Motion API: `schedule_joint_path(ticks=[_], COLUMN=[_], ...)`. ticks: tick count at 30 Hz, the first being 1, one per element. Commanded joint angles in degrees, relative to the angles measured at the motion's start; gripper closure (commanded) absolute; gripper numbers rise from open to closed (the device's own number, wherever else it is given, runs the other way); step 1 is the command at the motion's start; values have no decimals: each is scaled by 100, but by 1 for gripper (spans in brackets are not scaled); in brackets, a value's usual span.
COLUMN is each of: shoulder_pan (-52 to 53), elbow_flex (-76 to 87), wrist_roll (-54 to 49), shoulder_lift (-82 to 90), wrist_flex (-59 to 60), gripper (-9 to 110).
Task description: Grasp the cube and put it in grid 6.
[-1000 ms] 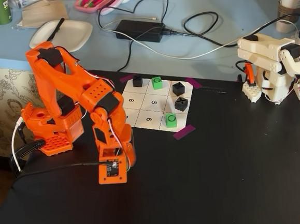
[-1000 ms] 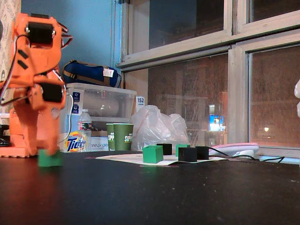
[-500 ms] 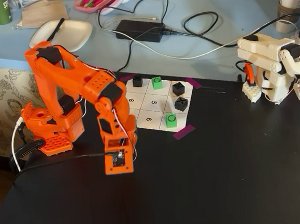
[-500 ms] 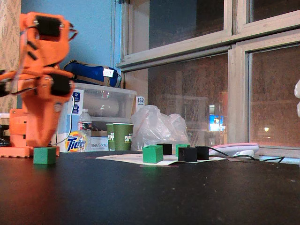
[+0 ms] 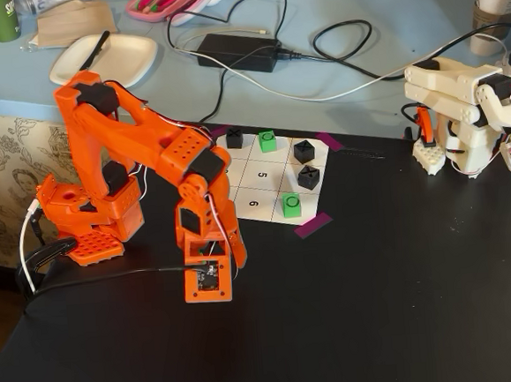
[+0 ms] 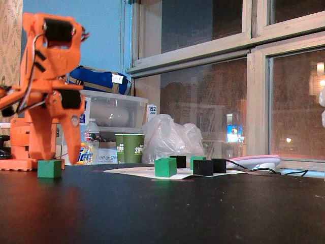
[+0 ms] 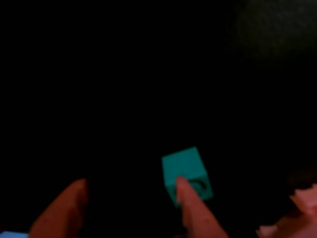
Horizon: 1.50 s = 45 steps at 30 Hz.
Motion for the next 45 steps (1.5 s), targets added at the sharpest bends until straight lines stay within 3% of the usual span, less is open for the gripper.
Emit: schedule_joint_path(ticks=[1,15,25,31,38,45], shoulder_pan=[-9,-290,-589,-229,571,677], elbow_flex=[-721,-940,-914,-905,-853,-545], wrist_roll=[105,378,-976,-1512,-2127,-2312], shoulder_lift=[35,-149,-229,-246,-185,-167], wrist_flex=[510,1362,2285,2681,2074,1441], gripper=[73,73,73,73,73,72])
